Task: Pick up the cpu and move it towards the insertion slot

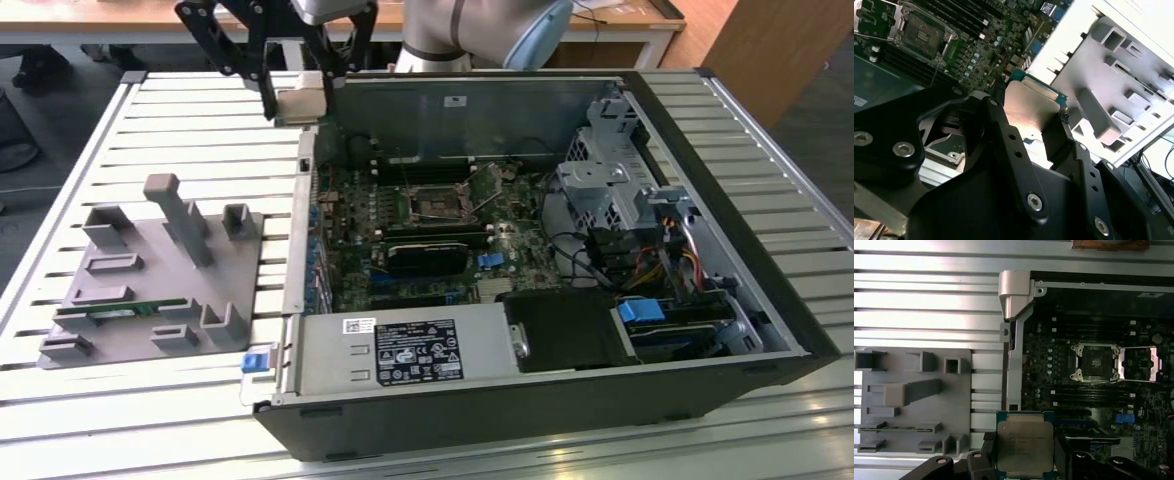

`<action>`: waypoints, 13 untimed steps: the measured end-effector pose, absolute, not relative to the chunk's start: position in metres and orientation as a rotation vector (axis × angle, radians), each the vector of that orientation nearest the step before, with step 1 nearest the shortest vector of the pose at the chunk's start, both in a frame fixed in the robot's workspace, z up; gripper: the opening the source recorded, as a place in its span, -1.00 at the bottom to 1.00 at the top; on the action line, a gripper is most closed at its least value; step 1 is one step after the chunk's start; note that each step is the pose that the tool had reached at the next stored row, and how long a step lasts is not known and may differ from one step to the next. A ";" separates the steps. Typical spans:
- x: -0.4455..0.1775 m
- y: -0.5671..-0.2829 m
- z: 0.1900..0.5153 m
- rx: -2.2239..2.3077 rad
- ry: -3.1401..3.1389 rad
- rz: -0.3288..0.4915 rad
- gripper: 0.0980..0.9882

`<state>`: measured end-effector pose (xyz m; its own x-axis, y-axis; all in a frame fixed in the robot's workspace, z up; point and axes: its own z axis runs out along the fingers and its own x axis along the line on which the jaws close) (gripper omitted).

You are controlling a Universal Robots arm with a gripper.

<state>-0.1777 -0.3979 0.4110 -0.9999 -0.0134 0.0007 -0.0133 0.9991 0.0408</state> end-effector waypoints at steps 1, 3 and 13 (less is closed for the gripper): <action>-0.175 -0.398 0.411 0.021 -3.140 -0.064 0.00; -0.171 -0.398 0.411 0.021 -3.140 -0.064 0.00; -0.150 -0.396 0.411 0.021 -3.140 -0.064 0.00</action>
